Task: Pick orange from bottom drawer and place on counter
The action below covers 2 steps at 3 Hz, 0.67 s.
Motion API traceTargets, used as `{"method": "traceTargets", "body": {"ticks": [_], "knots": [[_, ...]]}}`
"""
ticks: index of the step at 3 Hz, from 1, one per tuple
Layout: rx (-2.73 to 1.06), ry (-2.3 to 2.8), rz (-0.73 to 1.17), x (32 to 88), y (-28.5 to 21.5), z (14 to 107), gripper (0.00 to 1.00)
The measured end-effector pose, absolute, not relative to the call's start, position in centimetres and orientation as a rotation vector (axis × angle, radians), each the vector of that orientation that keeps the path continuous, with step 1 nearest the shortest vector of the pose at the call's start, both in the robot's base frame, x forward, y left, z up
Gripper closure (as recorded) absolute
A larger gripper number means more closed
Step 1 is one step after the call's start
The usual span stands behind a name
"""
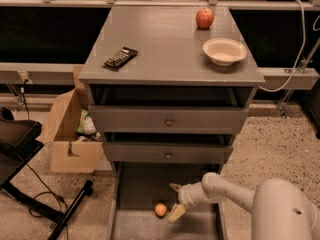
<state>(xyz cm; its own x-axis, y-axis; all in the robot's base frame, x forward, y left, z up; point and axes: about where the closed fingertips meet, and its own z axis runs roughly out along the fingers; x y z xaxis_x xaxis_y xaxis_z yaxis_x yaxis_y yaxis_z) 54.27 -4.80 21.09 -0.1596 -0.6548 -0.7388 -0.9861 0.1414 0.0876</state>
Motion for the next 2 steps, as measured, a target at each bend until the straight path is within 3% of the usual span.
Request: {"method": "traceTargets", "body": {"ticks": [2], "knots": [[-1.621,1.878,0.878,51.9,-0.4,14.9,0.00]]}}
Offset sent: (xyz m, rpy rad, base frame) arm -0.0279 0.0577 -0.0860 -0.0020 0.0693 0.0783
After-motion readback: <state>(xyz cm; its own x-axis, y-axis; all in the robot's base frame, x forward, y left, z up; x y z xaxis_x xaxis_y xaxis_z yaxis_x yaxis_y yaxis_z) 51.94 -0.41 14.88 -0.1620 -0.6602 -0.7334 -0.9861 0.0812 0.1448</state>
